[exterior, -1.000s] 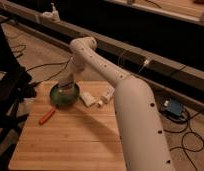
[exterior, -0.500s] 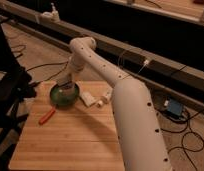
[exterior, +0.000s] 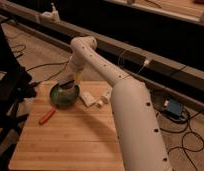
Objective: Place the eraser in the ceramic cup
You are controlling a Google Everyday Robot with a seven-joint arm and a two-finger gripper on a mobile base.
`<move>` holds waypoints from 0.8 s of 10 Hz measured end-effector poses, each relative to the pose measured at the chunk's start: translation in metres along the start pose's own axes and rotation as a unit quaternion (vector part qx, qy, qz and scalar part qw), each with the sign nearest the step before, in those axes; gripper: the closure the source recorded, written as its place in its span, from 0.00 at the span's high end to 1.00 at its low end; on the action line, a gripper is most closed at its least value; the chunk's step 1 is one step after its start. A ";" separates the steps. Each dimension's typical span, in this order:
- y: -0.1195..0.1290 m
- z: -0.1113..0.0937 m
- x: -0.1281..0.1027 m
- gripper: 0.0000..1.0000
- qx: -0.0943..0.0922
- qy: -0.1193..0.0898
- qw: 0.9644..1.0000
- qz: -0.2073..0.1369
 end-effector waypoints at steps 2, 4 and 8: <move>-0.004 -0.015 0.013 0.80 0.018 0.004 1.000 0.012; -0.008 -0.038 0.029 0.80 0.044 0.007 0.998 0.033; -0.008 -0.056 0.041 0.80 0.066 0.003 0.996 0.058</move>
